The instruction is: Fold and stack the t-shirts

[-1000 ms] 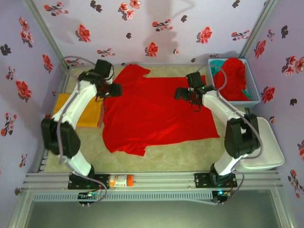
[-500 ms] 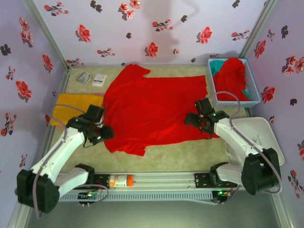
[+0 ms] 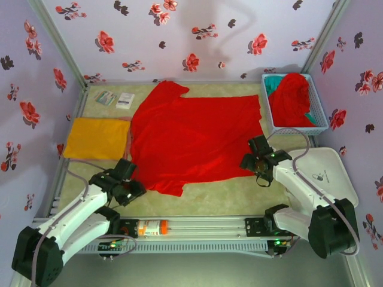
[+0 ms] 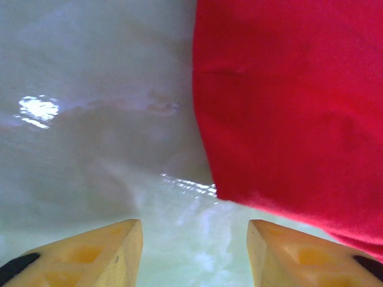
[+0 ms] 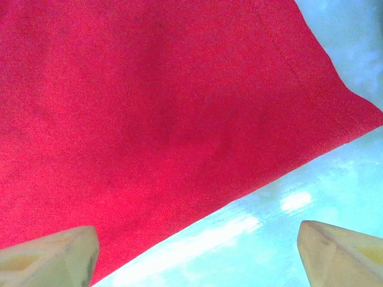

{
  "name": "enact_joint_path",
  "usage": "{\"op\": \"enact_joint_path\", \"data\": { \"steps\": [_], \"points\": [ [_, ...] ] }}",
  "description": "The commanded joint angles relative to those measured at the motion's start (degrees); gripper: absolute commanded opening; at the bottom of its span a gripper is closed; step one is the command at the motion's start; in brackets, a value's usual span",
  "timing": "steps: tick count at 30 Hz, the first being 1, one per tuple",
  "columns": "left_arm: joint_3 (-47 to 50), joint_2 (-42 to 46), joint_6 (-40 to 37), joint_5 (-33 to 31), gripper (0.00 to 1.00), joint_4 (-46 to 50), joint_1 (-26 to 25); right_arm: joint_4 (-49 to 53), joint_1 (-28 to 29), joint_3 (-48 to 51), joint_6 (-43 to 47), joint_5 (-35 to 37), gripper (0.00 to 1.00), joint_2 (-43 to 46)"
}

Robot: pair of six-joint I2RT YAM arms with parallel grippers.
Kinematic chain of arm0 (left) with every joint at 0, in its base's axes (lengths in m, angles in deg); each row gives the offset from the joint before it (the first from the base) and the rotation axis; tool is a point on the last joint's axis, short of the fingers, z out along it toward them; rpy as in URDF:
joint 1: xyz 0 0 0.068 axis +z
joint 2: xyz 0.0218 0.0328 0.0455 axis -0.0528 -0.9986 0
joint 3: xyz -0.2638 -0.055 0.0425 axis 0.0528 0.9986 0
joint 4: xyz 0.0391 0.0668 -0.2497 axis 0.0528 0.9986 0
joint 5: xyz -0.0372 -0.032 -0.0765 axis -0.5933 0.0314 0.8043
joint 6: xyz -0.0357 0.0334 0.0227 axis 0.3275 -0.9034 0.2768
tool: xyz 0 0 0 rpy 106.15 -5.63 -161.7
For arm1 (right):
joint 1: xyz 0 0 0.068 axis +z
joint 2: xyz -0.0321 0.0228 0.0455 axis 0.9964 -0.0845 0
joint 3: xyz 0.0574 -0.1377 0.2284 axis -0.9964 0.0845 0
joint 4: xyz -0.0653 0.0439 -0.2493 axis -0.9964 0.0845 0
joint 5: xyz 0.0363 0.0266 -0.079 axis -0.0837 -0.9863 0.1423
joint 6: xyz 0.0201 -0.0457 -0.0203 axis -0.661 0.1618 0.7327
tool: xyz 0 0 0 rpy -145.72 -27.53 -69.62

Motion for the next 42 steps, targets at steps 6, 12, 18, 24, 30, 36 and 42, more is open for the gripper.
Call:
{"op": "enact_joint_path", "data": {
  "steps": [6,12,18,24,30,36,42],
  "points": [
    [2.7,1.8,6.0,-2.6,0.47,-11.3,-2.0,-1.8,-0.1,0.2,-0.6,-0.4,0.86,-1.3],
    [3.3,0.6,6.4,-3.5,0.4,-13.1,-2.4,-3.0,-0.1,-0.7,0.2,-2.7,0.86,-3.4],
    [-0.4,-2.1,4.1,-4.5,0.12,-12.8,-2.6,-3.4,-0.2,-0.8,0.4,-0.9,0.86,-3.5],
    [-12.4,-10.3,-2.7,-5.5,0.0,-7.7,-2.5,-2.7,-0.4,-2.2,1.2,0.0,0.86,-4.3],
    [-24.1,-23.0,-11.1,-5.0,0.0,-6.6,-2.2,-2.7,-1.1,-2.7,1.7,-0.1,0.86,-4.4],
    [-37.4,-38.2,-19.3,-2.7,0.02,-5.2,-1.4,-3.0,-1.5,-3.1,2.0,-0.6,0.86,-4.4],
    [-40.6,-39.6,-23.5,-1.0,0.48,-1.6,-0.8,-2.9,-1.7,-2.8,2.2,-0.7,0.86,-3.9]
  ]
}}
